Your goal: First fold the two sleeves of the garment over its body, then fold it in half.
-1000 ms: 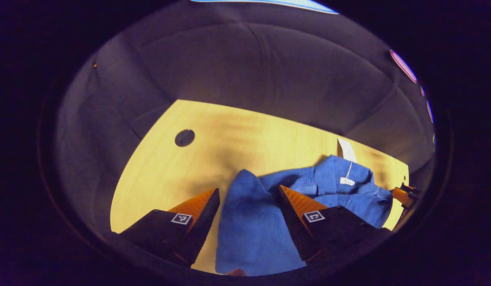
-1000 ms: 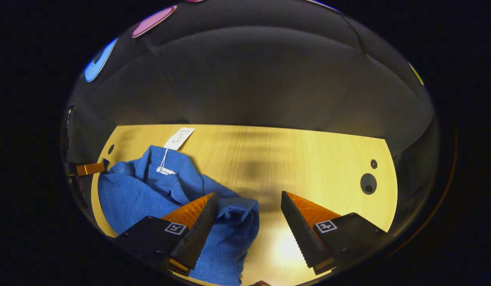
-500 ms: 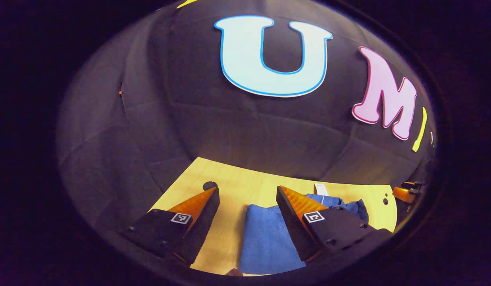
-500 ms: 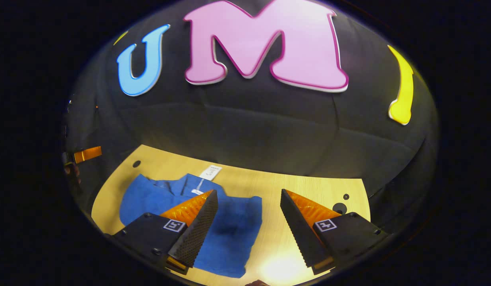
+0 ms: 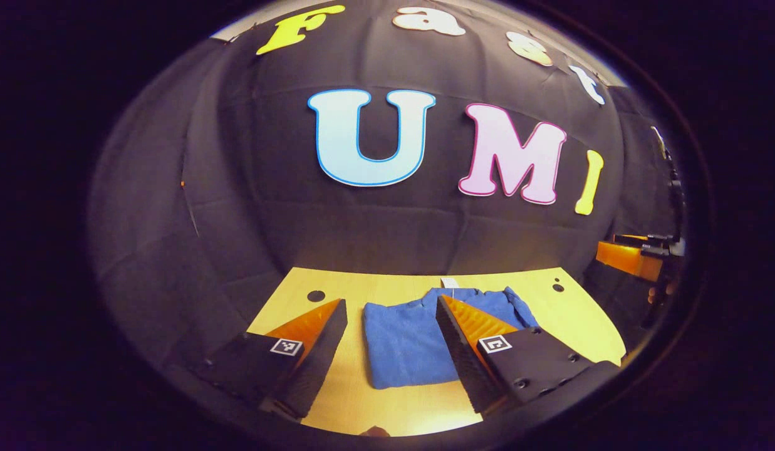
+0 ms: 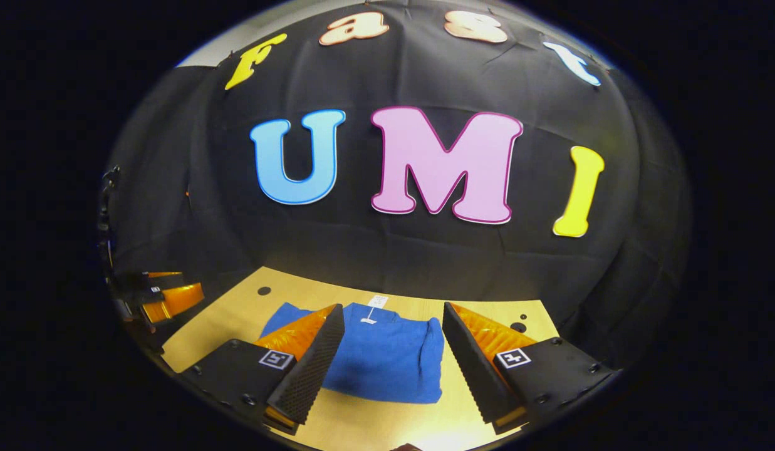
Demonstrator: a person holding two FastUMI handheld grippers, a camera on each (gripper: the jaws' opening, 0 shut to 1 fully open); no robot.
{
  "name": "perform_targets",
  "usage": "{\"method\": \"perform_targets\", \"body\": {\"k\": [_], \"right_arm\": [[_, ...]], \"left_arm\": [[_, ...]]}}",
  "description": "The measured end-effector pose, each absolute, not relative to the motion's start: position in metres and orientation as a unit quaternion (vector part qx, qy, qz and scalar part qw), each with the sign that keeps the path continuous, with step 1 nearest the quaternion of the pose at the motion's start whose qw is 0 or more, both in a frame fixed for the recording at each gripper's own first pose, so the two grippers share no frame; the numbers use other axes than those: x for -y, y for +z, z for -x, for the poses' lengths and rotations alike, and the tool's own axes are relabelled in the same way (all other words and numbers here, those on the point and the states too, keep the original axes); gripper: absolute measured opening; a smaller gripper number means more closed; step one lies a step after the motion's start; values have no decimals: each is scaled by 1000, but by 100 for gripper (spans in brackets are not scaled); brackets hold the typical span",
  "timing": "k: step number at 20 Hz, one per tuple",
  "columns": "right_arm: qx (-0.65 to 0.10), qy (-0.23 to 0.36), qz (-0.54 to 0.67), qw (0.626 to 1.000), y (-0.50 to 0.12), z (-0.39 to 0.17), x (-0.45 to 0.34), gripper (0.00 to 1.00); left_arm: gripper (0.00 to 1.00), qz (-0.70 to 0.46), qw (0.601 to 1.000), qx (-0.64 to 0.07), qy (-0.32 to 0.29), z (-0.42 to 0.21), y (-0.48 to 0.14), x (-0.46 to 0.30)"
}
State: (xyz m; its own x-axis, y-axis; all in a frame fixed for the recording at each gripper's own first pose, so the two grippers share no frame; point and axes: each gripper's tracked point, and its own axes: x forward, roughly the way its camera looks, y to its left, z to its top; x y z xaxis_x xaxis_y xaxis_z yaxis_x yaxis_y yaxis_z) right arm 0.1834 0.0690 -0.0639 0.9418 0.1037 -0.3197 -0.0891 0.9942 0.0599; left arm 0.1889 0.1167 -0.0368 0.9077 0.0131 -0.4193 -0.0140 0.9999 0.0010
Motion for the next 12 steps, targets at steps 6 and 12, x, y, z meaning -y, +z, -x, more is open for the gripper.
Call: {"method": "perform_targets", "body": {"k": [6, 12], "right_arm": [[-92, 20, -23, 995, -38, -77, -104, 100], [-60, 35, -18, 997, -12, -27, -134, 91]], "left_arm": [[80, 34, 994, -102, -13, -113, 25, -94], [82, -5, 998, -50, -25, -65, 61, -90]]}}
